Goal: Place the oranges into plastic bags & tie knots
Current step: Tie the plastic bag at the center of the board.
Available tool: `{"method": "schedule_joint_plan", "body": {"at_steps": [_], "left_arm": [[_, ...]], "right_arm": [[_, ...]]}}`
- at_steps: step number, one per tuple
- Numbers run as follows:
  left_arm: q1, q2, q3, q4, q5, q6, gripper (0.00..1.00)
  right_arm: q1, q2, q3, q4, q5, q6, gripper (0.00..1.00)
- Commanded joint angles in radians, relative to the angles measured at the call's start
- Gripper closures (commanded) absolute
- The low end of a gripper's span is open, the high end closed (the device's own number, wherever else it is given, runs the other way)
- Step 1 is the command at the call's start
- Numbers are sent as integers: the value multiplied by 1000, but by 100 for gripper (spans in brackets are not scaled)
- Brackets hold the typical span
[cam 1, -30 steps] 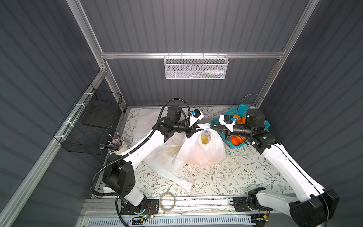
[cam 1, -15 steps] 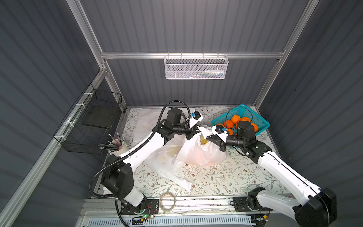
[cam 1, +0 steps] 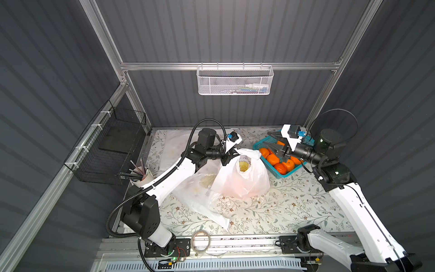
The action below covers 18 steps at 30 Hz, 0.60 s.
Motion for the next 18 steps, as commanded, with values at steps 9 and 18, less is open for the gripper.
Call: {"method": "schedule_joint_plan", "body": {"at_steps": [9, 18], "left_arm": [[4, -24, 7, -13, 29, 40, 100], [4, -25, 15, -41, 36, 53, 100]], "right_arm": [[56, 183, -29, -160, 9, -117, 47], [126, 226, -74, -150, 7, -105, 35]]}}
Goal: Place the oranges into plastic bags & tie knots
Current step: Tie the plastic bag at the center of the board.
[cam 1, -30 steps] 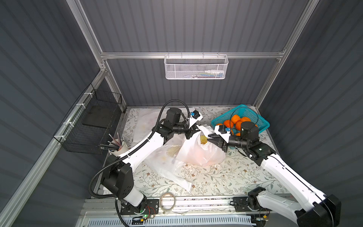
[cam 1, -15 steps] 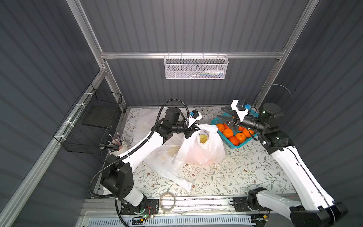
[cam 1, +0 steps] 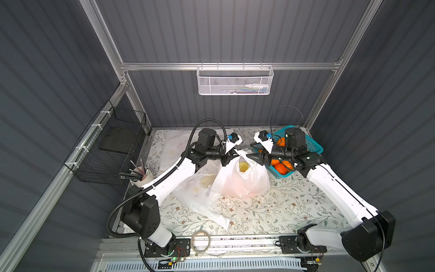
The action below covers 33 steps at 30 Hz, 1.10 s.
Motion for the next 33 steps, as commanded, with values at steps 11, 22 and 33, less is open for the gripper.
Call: {"method": "schedule_joint_plan", "body": {"at_steps": [11, 22, 33], "left_arm": [[3, -50, 5, -39, 33, 20, 100], [2, -73, 2, -47, -5, -8, 100], [-9, -97, 17, -77, -51, -71, 100]], "right_arm": [[64, 83, -3, -38, 114, -32, 34], [74, 91, -19, -45, 92, -13, 61], [91, 88, -8, -30, 285, -7, 100]]}}
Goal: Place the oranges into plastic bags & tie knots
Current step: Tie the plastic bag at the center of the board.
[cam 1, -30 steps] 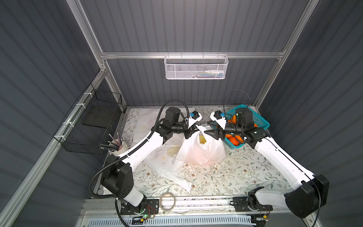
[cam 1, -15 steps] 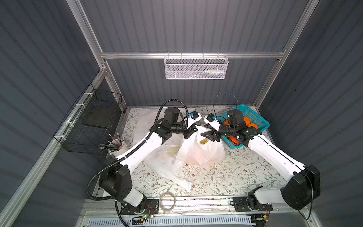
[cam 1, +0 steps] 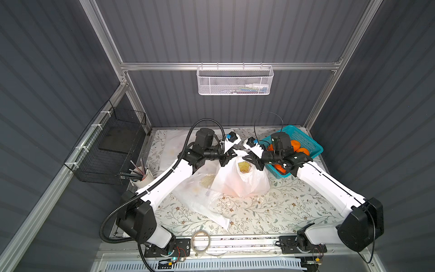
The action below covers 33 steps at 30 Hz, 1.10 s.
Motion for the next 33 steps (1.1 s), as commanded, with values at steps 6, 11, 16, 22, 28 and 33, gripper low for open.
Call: {"method": "schedule_joint_plan", "body": {"at_steps": [6, 11, 16, 22, 28, 33], "left_arm": [[-28, -58, 13, -87, -50, -68, 100], [-44, -67, 11, -126, -75, -87, 100], [-49, -58, 22, -137, -90, -91, 100], [-50, -37, 54, -144, -81, -110, 100], [-55, -22, 47, -103, -7, -153, 100], [-62, -18, -3, -18, 44, -215, 100]], "right_arm": [[28, -13, -24, 151, 373, 42, 100], [49, -15, -56, 322, 602, 44, 100], [75, -8, -57, 425, 708, -22, 100], [109, 1, -79, 541, 890, -150, 100], [108, -13, -113, 634, 780, -70, 100], [107, -9, -183, 750, 507, 99, 100]]}}
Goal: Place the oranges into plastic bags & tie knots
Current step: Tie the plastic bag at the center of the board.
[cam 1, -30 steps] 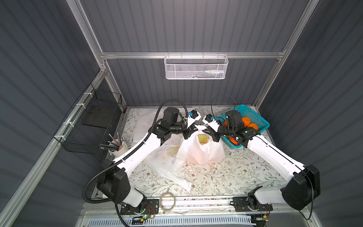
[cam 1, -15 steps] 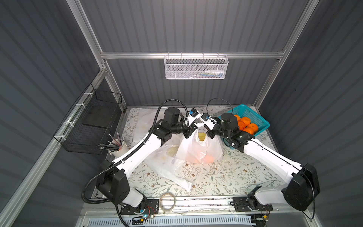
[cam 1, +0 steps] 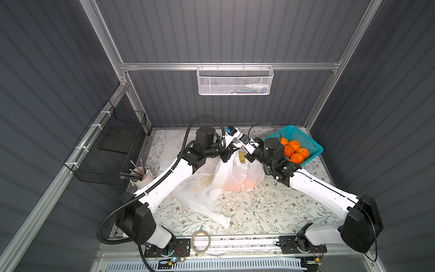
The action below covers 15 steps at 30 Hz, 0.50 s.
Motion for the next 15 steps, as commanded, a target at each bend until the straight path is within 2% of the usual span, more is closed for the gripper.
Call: {"method": "schedule_joint_plan", "body": {"at_steps": [1, 11, 15], "left_arm": [[-32, -12, -51, -23, 191, -75, 100], [-53, 1, -153, 118, 210, -148, 100], [-52, -25, -178, 142, 192, -150, 77]], "right_arm": [[-47, 3, -51, 212, -58, 156, 100], [-46, 54, -195, 529, -175, 323, 100], [-46, 57, -248, 587, -191, 336, 100]]}}
